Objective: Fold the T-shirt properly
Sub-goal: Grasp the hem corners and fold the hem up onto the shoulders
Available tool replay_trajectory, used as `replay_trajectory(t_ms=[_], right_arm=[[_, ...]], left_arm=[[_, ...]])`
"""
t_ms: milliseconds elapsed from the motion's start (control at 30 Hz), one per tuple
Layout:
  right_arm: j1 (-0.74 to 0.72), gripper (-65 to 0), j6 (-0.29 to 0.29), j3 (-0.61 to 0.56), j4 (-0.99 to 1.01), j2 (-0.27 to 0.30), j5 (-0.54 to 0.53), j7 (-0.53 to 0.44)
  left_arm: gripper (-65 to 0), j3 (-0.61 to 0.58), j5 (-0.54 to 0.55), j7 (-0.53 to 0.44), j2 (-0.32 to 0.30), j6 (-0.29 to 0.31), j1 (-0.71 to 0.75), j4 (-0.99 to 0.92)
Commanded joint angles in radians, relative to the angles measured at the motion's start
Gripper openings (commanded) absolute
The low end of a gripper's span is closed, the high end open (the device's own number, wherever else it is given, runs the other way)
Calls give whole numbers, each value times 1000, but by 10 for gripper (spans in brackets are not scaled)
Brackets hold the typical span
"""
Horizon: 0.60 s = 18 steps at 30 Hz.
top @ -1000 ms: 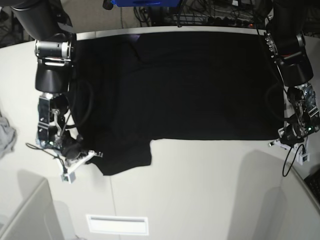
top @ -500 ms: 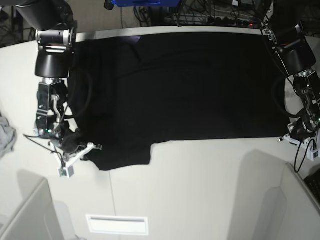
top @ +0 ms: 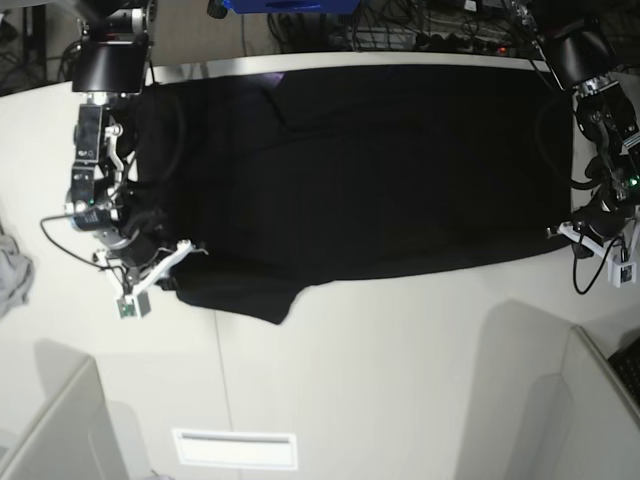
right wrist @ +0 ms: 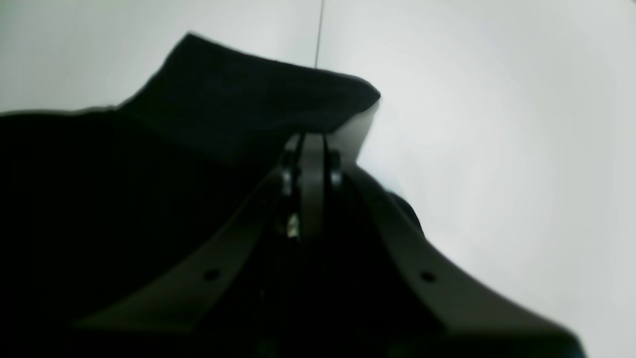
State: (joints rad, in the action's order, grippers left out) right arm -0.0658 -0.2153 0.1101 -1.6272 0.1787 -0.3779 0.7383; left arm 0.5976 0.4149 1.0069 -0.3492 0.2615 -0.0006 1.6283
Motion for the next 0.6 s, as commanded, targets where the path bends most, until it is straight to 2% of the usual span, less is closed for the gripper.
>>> replay_trajectory(t_ms=[0, 167, 333, 567], right_arm=[[4, -650, -2, 10, -46, 8, -8, -20], [114, -650, -2, 113, -153, 2, -14, 2], [220, -650, -8, 171, -252, 2, -14, 43], [343, -650, -9, 242, -341, 0, -17, 43]], left_arm=[[-650, 25, -7, -13, -7, -4, 15, 48], [-650, 49, -7, 66, 45, -3, 144, 211], [-650, 49, -7, 71, 80, -3, 264, 323], [-650, 64, -4, 71, 86, -3, 374, 338]])
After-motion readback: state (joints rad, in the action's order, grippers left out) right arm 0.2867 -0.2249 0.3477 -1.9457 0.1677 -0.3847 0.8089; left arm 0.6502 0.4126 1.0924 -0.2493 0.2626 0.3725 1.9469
